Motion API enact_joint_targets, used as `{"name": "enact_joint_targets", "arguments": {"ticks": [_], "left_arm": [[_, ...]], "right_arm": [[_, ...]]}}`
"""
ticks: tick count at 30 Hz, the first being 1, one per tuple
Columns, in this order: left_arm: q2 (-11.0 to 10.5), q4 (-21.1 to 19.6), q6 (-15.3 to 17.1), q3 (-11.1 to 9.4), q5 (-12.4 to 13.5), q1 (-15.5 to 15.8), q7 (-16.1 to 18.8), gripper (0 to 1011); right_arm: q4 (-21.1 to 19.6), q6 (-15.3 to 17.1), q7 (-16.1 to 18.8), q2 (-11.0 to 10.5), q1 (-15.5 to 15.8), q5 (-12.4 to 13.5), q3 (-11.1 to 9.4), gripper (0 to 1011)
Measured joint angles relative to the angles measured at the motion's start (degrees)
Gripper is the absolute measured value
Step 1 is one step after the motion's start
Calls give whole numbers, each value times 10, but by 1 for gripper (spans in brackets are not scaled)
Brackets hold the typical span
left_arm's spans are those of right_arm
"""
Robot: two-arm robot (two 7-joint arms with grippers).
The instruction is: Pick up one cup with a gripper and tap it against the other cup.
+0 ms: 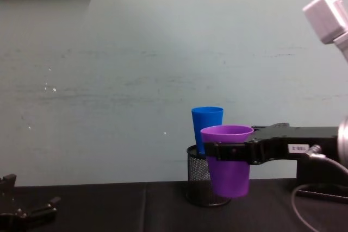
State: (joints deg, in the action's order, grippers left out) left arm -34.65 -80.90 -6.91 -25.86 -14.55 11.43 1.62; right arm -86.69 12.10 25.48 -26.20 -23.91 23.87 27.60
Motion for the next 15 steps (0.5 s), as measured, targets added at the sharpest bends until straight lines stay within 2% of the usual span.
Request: {"name": "enact_joint_targets", "arguments": {"ticks": [7, 15], "left_arm": [[0, 0, 0, 0, 0, 0, 0, 1011], [0, 0, 0, 0, 0, 0, 0, 1011]], "right_arm": [[39, 12, -24, 34, -29, -10, -2, 731], [95, -3, -51, 79, -67, -30, -10, 731]]}}
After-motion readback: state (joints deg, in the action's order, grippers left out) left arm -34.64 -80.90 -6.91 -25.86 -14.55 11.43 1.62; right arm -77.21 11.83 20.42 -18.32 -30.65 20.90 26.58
